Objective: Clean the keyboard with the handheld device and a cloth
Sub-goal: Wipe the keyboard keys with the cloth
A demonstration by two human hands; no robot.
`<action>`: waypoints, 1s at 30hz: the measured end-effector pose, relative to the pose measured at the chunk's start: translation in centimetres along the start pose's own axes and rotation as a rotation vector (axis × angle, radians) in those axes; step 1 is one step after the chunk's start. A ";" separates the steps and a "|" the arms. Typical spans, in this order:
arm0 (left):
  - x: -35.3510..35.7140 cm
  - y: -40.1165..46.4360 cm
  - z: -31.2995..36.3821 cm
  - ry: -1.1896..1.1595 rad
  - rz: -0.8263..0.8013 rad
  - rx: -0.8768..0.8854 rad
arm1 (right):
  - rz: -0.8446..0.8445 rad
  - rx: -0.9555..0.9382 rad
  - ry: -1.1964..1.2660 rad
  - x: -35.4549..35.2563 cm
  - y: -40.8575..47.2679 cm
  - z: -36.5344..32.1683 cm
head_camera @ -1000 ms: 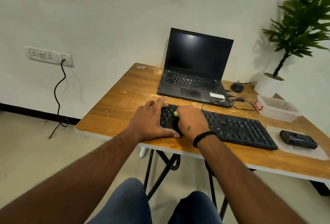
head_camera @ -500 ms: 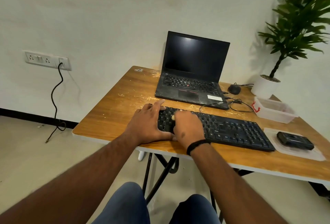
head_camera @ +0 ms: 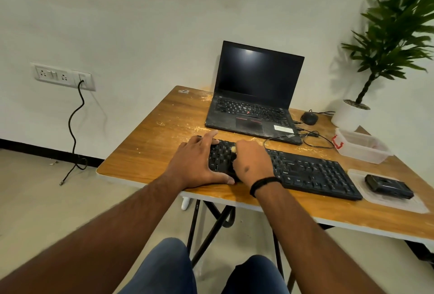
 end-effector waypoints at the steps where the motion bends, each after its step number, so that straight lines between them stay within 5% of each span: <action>1: 0.1 0.0 -0.1 0.006 0.001 0.002 | -0.017 -0.028 -0.051 0.7 -0.4 -0.4; 6: 0.3 0.2 -0.4 0.011 -0.006 0.017 | -0.040 -0.149 -0.094 1.9 -2.5 -0.9; 12: -0.1 0.1 0.2 0.004 -0.019 -0.005 | 0.090 0.004 0.086 -0.7 2.2 2.1; 23: 0.1 0.1 0.0 0.012 -0.009 0.002 | -0.039 -0.086 -0.049 1.4 0.3 0.2; 30: -0.1 0.0 0.2 0.014 -0.020 -0.014 | 0.143 -0.078 -0.013 -0.5 4.1 2.5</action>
Point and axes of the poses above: each hand's wrist, its own y-axis towards the middle knuckle, its own x-axis out of the palm, z = x × y, the point moved 7 cm from there along y, towards the middle knuckle, and after that the axes turned 14 degrees about x, right-handed, at the moved point
